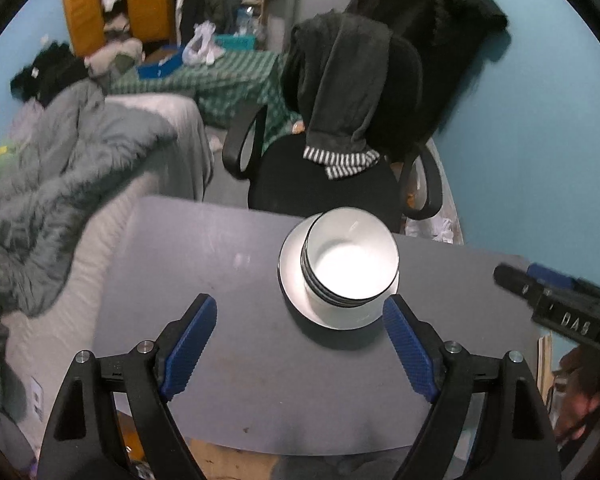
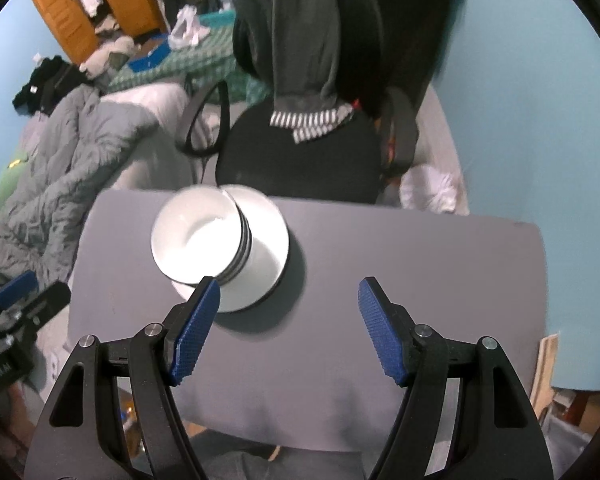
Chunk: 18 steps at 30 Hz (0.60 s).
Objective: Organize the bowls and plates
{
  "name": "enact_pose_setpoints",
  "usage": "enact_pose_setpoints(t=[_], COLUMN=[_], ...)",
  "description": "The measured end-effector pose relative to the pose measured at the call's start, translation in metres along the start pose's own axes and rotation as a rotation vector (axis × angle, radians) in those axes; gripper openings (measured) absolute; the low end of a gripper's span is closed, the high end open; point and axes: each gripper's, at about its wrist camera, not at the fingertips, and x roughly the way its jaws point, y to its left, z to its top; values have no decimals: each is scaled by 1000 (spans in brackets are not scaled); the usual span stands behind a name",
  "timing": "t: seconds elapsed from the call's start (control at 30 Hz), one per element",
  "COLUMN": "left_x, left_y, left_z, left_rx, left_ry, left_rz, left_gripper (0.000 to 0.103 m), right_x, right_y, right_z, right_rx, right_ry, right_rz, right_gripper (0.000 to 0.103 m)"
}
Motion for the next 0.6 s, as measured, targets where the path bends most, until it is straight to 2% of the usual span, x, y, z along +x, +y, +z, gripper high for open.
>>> enact_pose_setpoints(t=[0.17, 0.37, 0.47, 0.6], left_x=[-32, -65, -74, -86], left_y=[-10, -13, -16, -16], left_z=[8, 19, 23, 27], left_rx=[65, 74, 80, 67], left_ry=[-79, -177, -186, -199], left_rz=[2, 11, 21, -10], left_gripper=[86, 86, 87, 87], right_x=[-35, -63, -72, -81], right_y=[5, 14, 16, 15], right_z=[6, 12, 13, 15], right_rx=[0, -18, -13, -12], right_ry=[-84, -153, -166, -177], right_rz=[-11, -28, -22, -21], right_gripper=[71, 71, 71, 71])
